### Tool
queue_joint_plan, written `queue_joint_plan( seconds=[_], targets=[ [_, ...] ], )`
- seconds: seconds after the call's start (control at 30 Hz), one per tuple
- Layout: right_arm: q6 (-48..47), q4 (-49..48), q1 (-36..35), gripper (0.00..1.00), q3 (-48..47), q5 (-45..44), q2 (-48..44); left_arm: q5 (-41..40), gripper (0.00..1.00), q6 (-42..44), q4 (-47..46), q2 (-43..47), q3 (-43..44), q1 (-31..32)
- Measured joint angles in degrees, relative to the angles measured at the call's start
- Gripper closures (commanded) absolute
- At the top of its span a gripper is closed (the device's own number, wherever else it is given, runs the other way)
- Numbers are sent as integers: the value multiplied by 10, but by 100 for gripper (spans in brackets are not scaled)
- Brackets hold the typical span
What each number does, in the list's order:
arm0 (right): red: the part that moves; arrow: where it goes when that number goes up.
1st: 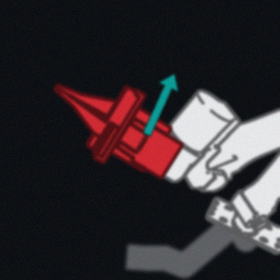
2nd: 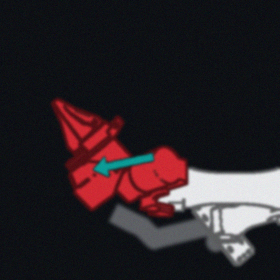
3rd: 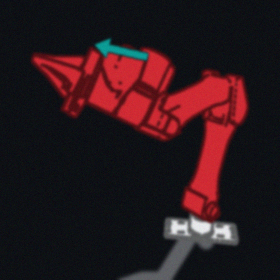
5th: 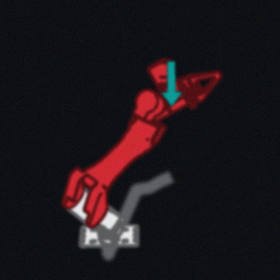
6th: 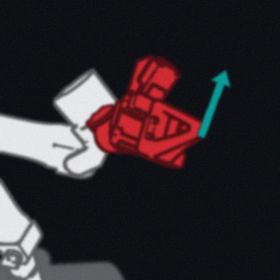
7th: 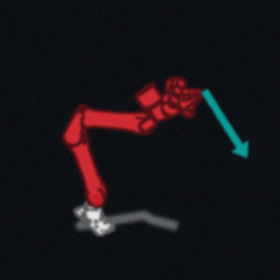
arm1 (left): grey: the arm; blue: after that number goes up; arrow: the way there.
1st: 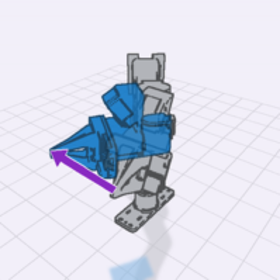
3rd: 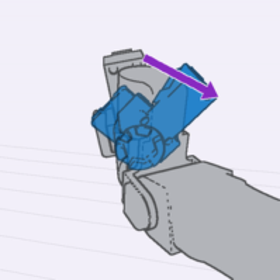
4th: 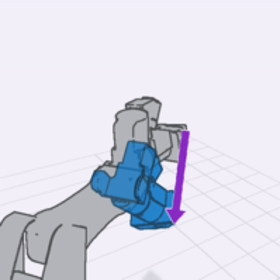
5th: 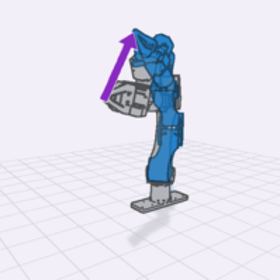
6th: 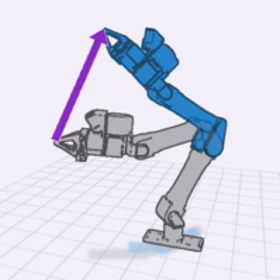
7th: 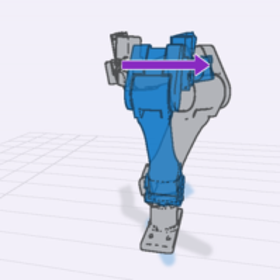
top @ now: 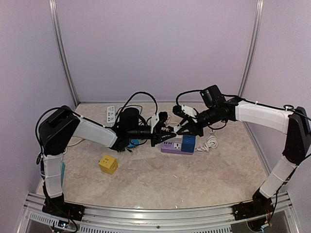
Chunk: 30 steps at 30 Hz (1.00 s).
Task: Insert the plug
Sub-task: Adjust the plug.
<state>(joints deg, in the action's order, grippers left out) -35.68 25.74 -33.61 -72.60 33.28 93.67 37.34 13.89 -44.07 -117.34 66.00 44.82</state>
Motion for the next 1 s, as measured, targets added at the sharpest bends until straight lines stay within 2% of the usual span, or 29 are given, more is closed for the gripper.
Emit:
queue_joint_plan(
  seconds=[0.03, 0.13, 0.2, 0.3, 0.43, 0.57, 1.0],
  targets=[
    [0, 0, 0, 100, 0, 0, 0, 1, 100, -1, 0, 0, 0, 0],
    [0, 0, 0, 100, 0, 1, 1, 3, 100, -6, 0, -1, 0, 0],
    [2, 0, 0, 84, 0, 1, 2, 3, 100, -11, -1, -1, 0, 0],
    [7, -1, 0, 53, -2, 0, 3, -7, 100, -26, -12, -2, -5, 0],
    [17, 1, 0, 42, -9, -5, 11, -43, 100, -45, -30, -3, -17, -2],
    [15, 14, 0, 40, -23, -9, 27, -60, 100, -47, -33, -10, -20, -3],
    [-28, 99, -1, 49, -103, -18, 102, -56, 100, -40, -20, -37, -16, -11]
  ],
)
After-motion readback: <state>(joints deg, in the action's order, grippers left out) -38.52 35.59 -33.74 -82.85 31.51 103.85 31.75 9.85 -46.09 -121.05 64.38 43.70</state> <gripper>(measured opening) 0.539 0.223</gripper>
